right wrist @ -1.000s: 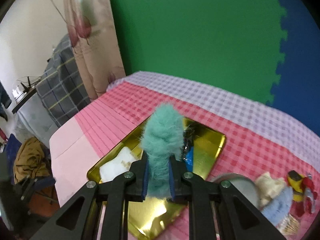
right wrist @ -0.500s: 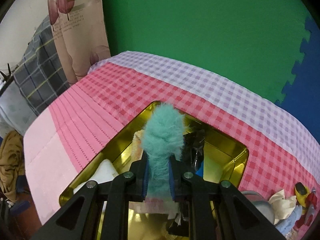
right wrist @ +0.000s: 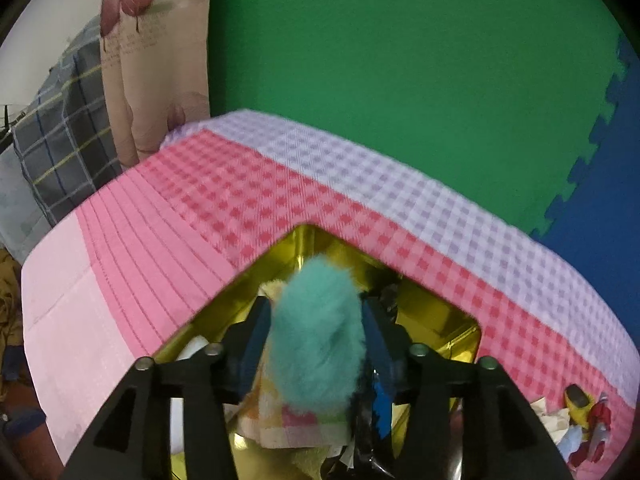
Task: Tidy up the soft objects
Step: 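Carry the green scrunchie into the tin box and open the right gripper, then grasp the cream cloth beside the steel bowl with the left gripper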
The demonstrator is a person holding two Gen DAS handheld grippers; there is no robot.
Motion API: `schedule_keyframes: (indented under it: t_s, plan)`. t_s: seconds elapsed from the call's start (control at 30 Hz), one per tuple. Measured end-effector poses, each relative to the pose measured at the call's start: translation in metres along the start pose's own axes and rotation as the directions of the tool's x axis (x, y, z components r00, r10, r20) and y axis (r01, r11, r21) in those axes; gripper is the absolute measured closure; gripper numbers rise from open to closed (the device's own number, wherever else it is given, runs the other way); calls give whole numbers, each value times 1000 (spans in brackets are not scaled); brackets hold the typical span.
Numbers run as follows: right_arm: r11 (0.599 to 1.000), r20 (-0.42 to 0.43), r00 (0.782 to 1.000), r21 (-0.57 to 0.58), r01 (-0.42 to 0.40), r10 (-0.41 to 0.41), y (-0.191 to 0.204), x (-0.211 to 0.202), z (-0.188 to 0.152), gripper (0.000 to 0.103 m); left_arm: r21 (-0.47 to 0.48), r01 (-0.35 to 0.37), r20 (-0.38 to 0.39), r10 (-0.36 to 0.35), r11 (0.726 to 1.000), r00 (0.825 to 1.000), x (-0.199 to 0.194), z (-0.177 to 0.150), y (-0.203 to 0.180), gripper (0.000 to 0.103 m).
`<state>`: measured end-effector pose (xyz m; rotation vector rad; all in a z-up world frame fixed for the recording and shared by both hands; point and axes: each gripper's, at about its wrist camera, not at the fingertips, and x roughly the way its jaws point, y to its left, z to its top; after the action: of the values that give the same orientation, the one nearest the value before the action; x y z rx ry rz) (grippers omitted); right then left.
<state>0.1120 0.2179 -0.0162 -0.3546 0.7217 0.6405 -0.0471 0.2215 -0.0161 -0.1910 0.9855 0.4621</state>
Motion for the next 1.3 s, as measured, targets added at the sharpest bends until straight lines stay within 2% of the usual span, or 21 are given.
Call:
schedule_keyframes:
  t_s: [0.07,0.5,0.67,0.8,0.93,1.0,1.03,1.1,1.23,1.3]
  plan:
    - [1000,30,1000,-3,4,-4,2,-9,3,45,-4,2,0,-2,1000,1000,0,0,0,10]
    - [999,113,993,1,37,-36,2,-64,-4,45,-4,-12,7,12,1000,1000,3,-3,-1,10]
    - [997,161,985,50,52,-59,-21,-103,-36,45,36,6,33,-7,999,999,-3,-7,-11,10]
    - [984,174,975,135,116,-139,-68,-140,-91,44,123,23,91,-34,992,995,-19,-11,-32,10]
    - [932,114,955,274,236,-275,-143,-169,-161,42,202,97,99,-119,975,988,-33,-12,-58,10]
    - [891,61,929,311,330,-365,-179,-179,-194,42,239,147,103,-176,960,979,-41,-9,-71,10]
    - [856,12,903,324,404,-430,-203,-182,-215,42,266,173,103,-206,948,973,-46,-5,-81,10]
    - [807,-50,870,353,474,-490,-234,-186,-242,42,308,209,102,-251,928,963,-53,5,-99,10]
    - [706,-151,815,427,565,-560,-292,-193,-297,42,377,334,50,-379,864,924,-60,43,-144,10]
    - [684,-175,812,458,568,-557,-306,-192,-313,42,400,365,40,-413,841,910,-59,59,-164,10]
